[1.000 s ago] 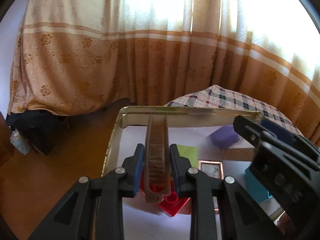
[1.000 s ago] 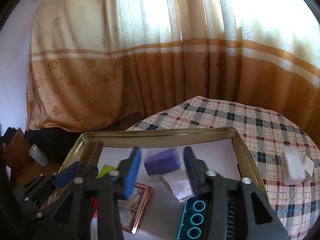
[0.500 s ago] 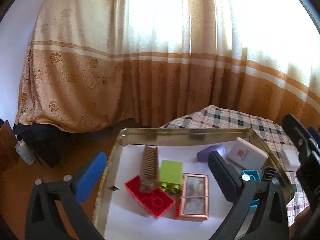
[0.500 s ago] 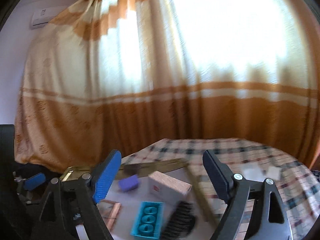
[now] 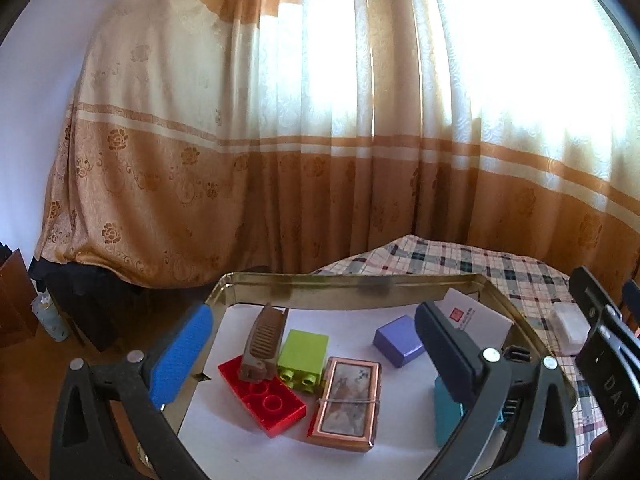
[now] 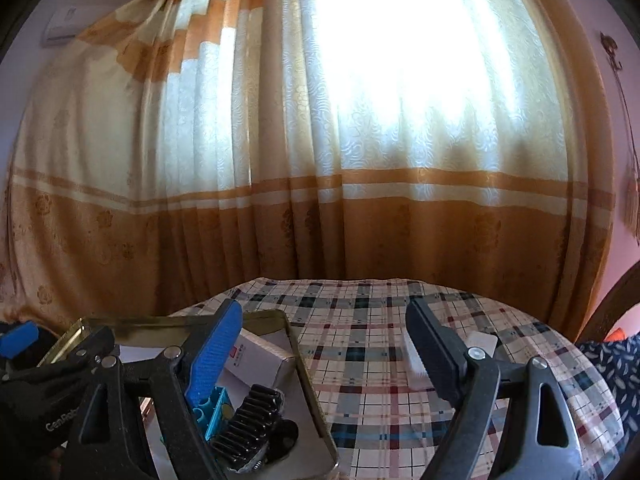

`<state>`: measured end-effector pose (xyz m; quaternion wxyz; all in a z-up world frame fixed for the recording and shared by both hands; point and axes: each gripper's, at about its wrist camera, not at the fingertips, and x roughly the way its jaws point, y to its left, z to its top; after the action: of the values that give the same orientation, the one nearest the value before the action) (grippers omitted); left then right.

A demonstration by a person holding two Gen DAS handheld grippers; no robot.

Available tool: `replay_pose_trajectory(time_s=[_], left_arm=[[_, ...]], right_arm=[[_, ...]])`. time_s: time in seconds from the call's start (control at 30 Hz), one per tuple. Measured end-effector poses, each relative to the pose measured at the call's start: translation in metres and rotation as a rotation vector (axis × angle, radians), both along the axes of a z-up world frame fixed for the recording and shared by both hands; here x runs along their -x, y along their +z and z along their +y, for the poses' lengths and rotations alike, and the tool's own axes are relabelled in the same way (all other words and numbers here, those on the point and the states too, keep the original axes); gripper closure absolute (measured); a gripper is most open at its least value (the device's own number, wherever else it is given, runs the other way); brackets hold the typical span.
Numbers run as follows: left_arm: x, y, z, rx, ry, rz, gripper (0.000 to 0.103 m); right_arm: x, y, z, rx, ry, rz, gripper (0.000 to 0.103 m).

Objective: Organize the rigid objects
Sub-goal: 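Withdraw both open tools from the tray, then move both open tools toward the clear plastic box and white plug on the table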

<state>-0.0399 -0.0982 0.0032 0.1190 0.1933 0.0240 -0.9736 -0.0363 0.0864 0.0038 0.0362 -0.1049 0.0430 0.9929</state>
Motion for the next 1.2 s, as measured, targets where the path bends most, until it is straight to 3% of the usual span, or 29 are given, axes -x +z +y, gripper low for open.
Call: replay_pose_trajectory(time_s=[0.37,0.57,1.2], left_arm=[[-0.001,-0.002,0.009,0.019,-0.008,-0.013,0.001],[-0.002,-0.002,0.016,-0.013,-0.023,-0.012,0.001],[0.003,0.001,0.062,0.066,-0.102,0.003,0.001]], right_arm=[[-0.012,-0.001,0.018,-0.007,-0.066,0.018,0.017],[-0.017,0.0,0.032,-0.012,-0.098,0.031,0.017],[-0.026,0.004,0.084,-0.036,-0.213,0.061,0.017]])
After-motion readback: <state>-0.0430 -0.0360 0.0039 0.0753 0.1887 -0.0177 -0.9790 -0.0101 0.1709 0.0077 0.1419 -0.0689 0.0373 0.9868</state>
